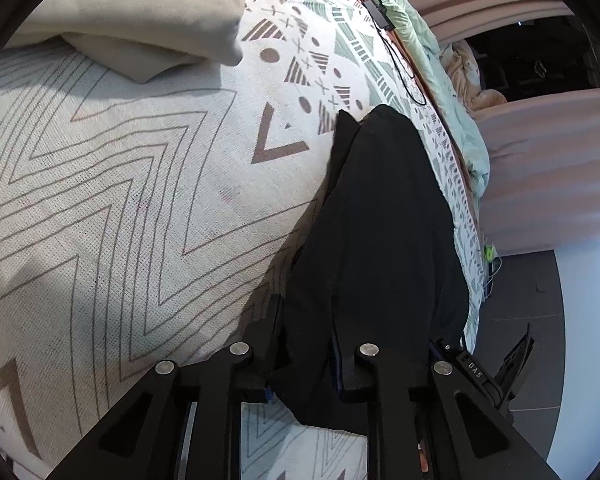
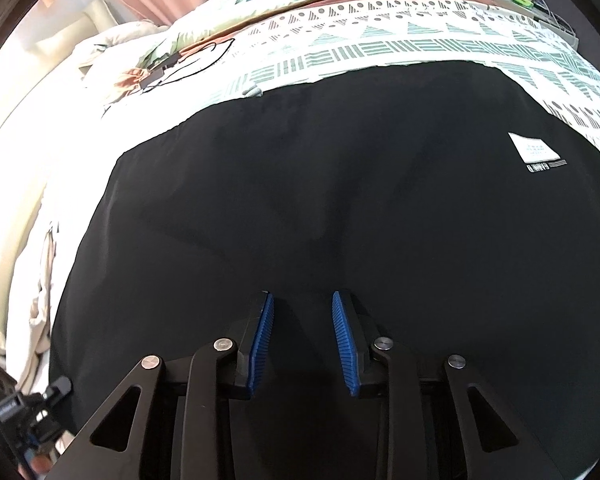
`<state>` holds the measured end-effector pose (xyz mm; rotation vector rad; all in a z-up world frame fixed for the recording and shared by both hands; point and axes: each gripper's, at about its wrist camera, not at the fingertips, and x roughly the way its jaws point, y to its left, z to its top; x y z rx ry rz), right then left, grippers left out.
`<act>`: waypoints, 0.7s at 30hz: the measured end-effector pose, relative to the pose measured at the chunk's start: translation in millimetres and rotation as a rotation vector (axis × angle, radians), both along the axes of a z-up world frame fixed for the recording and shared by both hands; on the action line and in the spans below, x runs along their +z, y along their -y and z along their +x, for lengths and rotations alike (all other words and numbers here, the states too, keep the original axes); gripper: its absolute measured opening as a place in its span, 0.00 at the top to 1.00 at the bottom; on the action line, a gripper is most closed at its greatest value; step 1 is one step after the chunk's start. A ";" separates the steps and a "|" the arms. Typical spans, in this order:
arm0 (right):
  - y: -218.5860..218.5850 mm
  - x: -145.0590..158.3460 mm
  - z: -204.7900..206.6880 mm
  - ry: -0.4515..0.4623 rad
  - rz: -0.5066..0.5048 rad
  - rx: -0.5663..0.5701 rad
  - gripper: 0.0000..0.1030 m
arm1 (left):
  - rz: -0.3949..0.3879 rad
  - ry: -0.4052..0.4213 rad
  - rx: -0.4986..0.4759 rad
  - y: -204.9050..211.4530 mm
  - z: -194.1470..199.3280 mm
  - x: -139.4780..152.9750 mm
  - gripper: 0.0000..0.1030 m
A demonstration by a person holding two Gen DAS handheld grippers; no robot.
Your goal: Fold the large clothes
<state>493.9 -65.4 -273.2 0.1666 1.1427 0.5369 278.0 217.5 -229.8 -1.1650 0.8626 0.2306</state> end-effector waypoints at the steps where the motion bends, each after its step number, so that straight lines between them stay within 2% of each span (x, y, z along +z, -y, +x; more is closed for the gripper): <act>1: 1.6 0.8 -3.5 -0.015 0.014 0.001 0.71 | 0.000 0.007 0.000 -0.3 -0.9 3.9 0.82; 5: 11.5 1.9 -14.8 -0.078 0.073 0.013 0.71 | 0.020 0.034 0.007 2.9 -1.7 24.0 0.85; 16: 38.2 -3.7 -65.6 -0.164 0.120 0.092 0.71 | 0.088 0.136 -0.012 31.3 4.4 87.2 0.87; 21: 34.9 -5.6 -75.0 -0.198 0.137 0.142 0.71 | 0.121 0.188 -0.048 52.4 13.9 119.7 0.88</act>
